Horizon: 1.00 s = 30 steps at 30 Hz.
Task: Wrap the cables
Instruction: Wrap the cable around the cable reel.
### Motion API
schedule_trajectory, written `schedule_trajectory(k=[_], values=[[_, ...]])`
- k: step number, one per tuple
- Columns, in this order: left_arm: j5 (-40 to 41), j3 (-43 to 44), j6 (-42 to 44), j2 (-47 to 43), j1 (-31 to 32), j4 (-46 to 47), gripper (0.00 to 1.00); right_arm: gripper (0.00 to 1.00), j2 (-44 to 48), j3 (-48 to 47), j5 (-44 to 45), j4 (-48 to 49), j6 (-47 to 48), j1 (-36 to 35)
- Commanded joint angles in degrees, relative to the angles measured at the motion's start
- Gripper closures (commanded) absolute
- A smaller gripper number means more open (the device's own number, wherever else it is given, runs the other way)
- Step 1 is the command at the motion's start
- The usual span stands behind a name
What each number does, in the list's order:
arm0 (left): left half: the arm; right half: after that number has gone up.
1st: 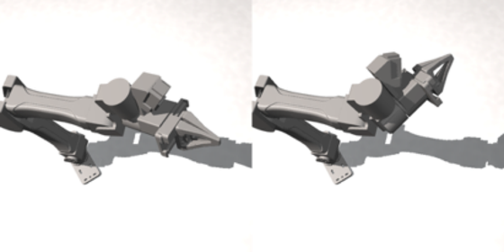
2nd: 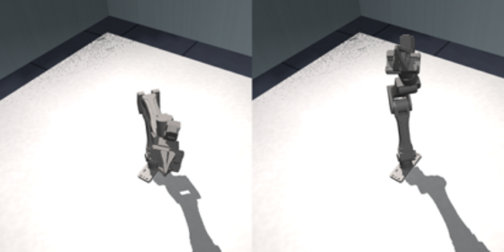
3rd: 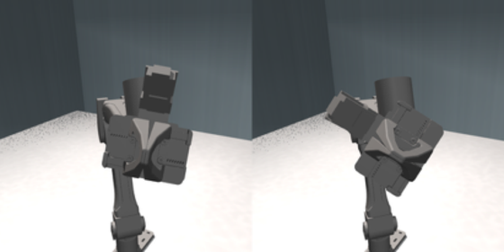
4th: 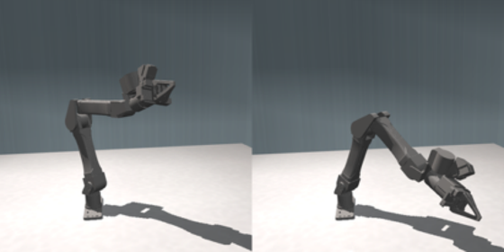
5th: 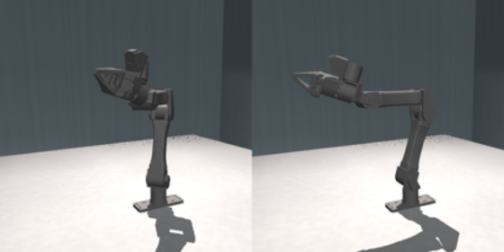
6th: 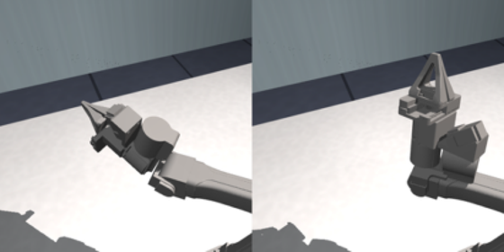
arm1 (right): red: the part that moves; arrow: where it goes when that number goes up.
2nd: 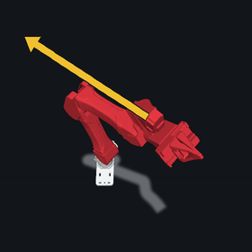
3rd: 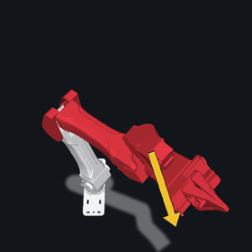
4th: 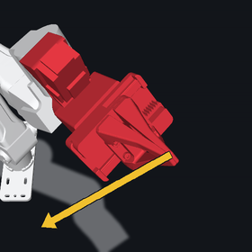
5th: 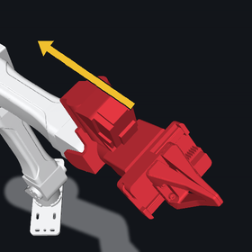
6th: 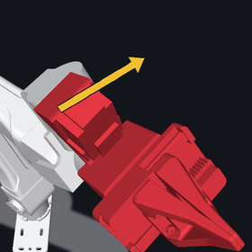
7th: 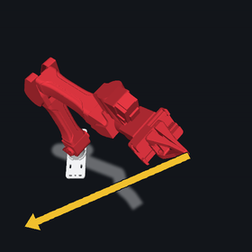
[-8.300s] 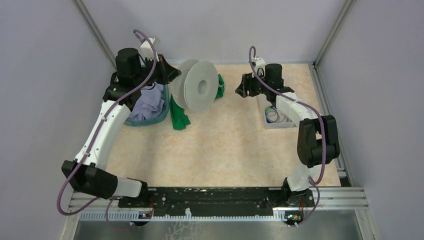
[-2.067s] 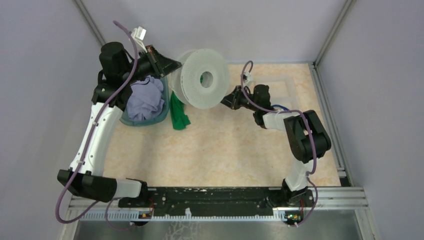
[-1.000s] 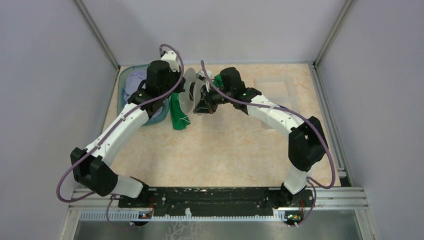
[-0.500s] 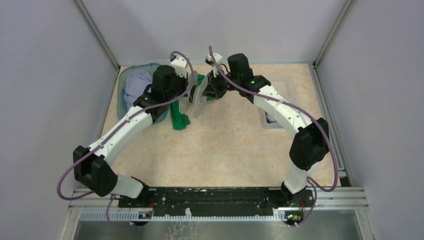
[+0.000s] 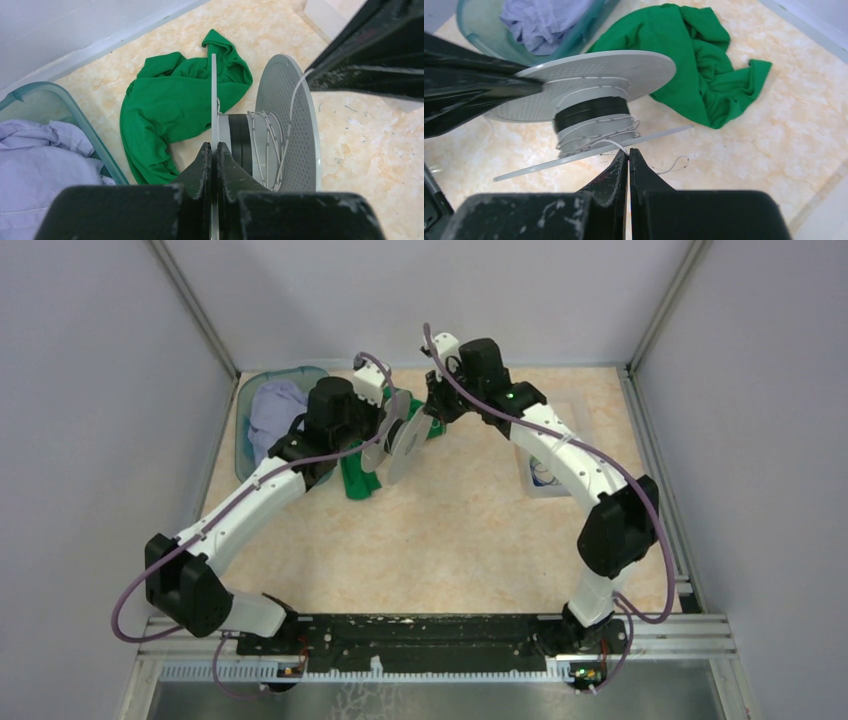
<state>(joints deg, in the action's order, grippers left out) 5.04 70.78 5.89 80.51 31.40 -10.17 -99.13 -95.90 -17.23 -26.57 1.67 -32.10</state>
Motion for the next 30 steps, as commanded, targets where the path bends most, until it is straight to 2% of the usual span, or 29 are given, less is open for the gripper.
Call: schedule_trajectory(k=[1, 8, 12, 18, 30], values=[[-2.4, 0.6, 1.2, -3.1, 0.2, 3.8, 1.00, 1.00, -1.2, -4.3, 6.1, 0.3, 1.5, 2.5], [-4.1, 0.8, 1.1, -3.7, 0.2, 3.1, 1.00, 1.00, -4.0, -4.6, 7.5, -0.2, 3.1, 4.4], [-4.7, 1.2, 0.4, -4.0, 0.1, 2.5, 1.00, 0.96, -5.2, -3.7, 6.8, -0.2, 3.2, 5.5], [-5.3, 2.2, -0.4, -4.0, 0.1, 1.6, 1.00, 0.86, -5.2, 0.3, 1.3, 1.9, 2.3, 7.6], [-9.5, 5.4, -3.1, -3.9, -0.7, -1.2, 1.00, 0.76, -4.6, 7.2, -7.1, 4.9, 2.9, 11.9]])
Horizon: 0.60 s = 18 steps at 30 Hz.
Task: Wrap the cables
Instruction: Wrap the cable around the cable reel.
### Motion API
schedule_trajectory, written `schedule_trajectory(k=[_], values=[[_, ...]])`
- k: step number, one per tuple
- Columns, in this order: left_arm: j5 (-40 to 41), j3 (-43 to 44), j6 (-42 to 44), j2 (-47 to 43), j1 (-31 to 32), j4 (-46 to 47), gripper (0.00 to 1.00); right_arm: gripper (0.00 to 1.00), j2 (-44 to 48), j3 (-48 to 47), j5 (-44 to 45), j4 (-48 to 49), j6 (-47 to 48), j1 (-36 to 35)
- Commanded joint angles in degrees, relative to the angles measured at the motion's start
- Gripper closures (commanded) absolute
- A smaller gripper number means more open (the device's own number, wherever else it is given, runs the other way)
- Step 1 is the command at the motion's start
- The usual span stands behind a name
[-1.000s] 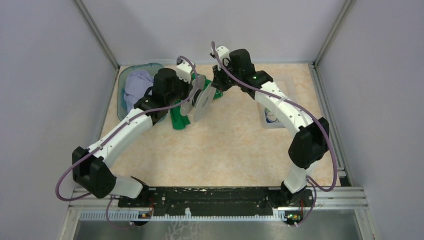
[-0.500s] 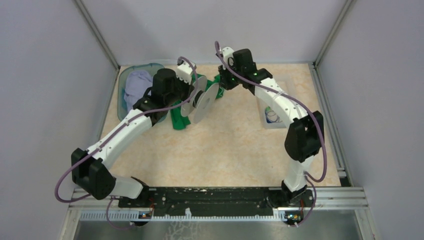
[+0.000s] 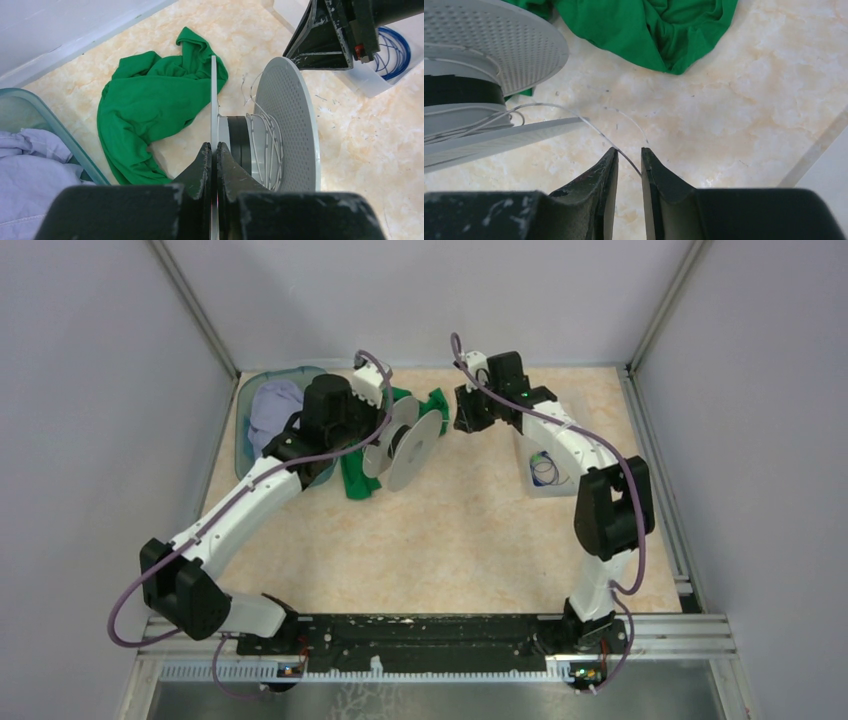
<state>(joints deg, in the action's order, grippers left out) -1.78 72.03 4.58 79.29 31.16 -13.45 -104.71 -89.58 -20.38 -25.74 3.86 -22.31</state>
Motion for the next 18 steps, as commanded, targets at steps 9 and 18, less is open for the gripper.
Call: schedule_trajectory(k=[9, 18], values=[[-9.2, 6.3, -5.1, -2.6, -2.2, 0.5, 1.00, 0.75, 1.7, 5.4, -7.0, 8.8, 1.7, 3.4], [-12.4, 7.7, -8.6, -2.6, -4.7, -0.1, 1.00, 0.76, 3.0, 10.8, -7.5, 13.7, 1.0, 5.7]])
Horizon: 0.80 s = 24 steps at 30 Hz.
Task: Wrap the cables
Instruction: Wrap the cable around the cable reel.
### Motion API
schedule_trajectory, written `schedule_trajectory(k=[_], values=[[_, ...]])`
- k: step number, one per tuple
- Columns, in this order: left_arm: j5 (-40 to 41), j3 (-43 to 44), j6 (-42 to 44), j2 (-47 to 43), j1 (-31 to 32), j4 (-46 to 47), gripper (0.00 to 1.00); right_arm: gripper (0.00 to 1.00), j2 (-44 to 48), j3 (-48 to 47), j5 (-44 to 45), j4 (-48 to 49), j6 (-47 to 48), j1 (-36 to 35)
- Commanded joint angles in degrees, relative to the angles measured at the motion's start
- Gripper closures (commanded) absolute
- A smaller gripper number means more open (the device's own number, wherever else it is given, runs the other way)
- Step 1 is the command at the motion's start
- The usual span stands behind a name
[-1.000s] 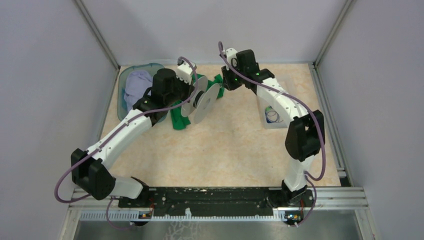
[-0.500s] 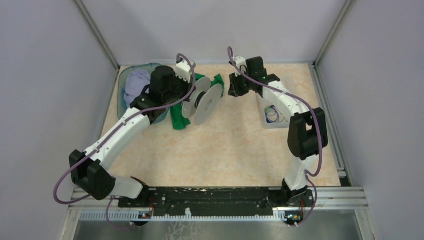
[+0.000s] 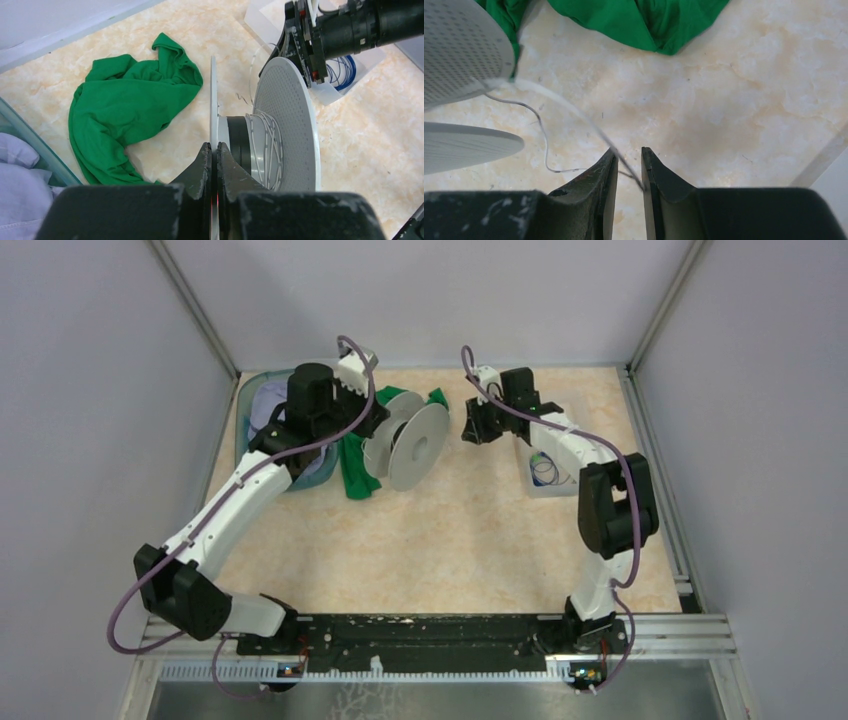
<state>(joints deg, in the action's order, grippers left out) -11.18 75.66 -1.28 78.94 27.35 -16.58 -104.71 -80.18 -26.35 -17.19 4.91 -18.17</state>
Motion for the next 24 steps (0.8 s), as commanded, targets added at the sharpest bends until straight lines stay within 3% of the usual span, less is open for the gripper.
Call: schedule_trajectory(k=[1, 8, 17, 24], values=[[-3.2, 4.2, -3.0, -2.2, -0.9, 2.9, 1.00, 0.76, 3.2, 1.8, -1.7, 5.5, -0.3, 1.7], [-3.6, 4.5, -3.5, -2.0, -1.2, 2.8, 1.00, 0.75, 4.1, 2.8, -2.0, 6.9, -1.1, 2.2], [-3.8, 5.1, -5.4, -1.9, -2.1, 3.0, 1.00, 0.99, 3.6, 3.4, -2.0, 7.8, -2.4, 2.2], [-1.1, 7.3, -12.4, 0.0, -4.3, 2.4, 1.00, 1.00, 3.4, 5.8, -3.7, 6.9, -3.0, 1.7]])
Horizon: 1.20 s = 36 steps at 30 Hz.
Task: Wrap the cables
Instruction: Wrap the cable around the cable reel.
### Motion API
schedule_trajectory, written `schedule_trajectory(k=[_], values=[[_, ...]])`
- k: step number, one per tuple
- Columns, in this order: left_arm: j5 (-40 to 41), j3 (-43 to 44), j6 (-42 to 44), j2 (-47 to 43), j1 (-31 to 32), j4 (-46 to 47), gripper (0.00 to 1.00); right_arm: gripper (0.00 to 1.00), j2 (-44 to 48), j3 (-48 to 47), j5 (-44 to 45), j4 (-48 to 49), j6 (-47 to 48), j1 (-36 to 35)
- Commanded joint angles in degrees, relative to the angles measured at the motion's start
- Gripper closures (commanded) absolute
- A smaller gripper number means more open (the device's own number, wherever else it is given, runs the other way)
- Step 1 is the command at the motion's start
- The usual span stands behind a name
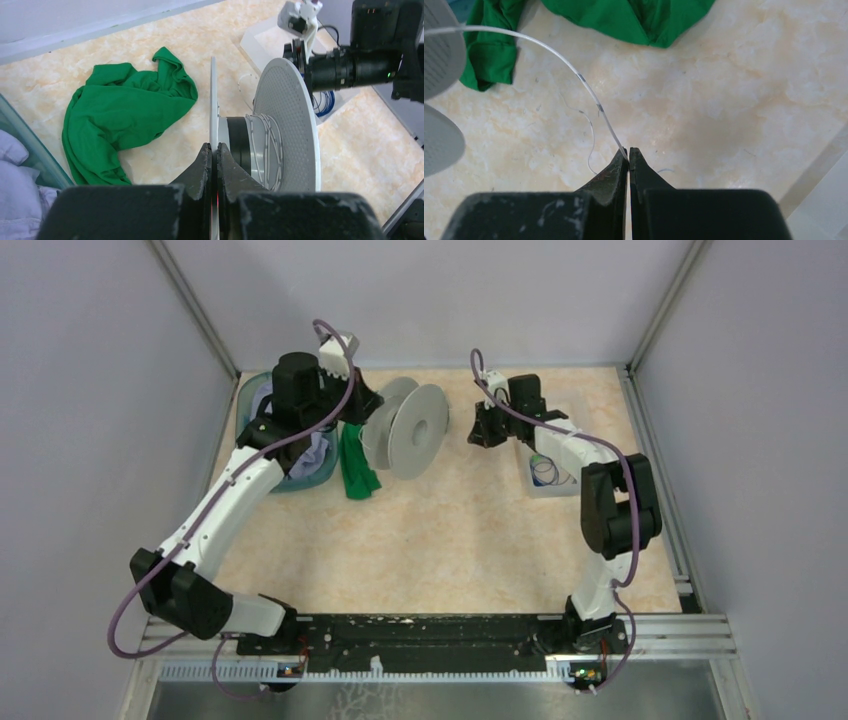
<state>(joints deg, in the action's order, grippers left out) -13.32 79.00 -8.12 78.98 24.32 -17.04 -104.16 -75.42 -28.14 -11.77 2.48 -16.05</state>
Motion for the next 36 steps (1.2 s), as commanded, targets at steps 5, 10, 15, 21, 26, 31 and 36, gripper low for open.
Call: schedule_trajectory(k=[5, 10, 15, 21, 26, 31, 36], values=[[4.9, 5.6, -9.1, 1.9, -2.2, 1.0, 1.00, 1.00, 3.3, 3.9, -2.3, 0.4, -0.4, -3.1], [9.4, 4.3, -10.5, 2.0, -2.8, 0.2, 1.00, 1.00, 4.8, 7.4, -3.4, 1.1, -0.8, -7.7], [7.7, 3.7, -15.4, 2.5, -4.7, -0.3, 1.00, 1.00, 5.3, 9.0, -4.3, 2.8, -2.3, -12.7], [8.4, 2.6, -17.8, 3.1, -5.7, -0.5, 1.00, 1.00, 5.3, 9.4, -5.5, 4.8, -3.5, -18.1], [10.9, 0.9, -18.2, 3.6, -5.8, 0.3, 1.00, 1.00, 5.8, 8.4, -10.6, 5.6, -4.1, -20.8], [12.1, -0.7, -17.6, 4.6, -5.5, 1.5, 1.00, 1.00, 5.3, 3.9, -14.7, 2.8, -3.2, -22.8], [15.2, -2.3, -15.6, 4.8, -4.4, 2.9, 1.00, 1.00, 5.2, -0.7, -15.5, -0.3, -3.0, -23.9]])
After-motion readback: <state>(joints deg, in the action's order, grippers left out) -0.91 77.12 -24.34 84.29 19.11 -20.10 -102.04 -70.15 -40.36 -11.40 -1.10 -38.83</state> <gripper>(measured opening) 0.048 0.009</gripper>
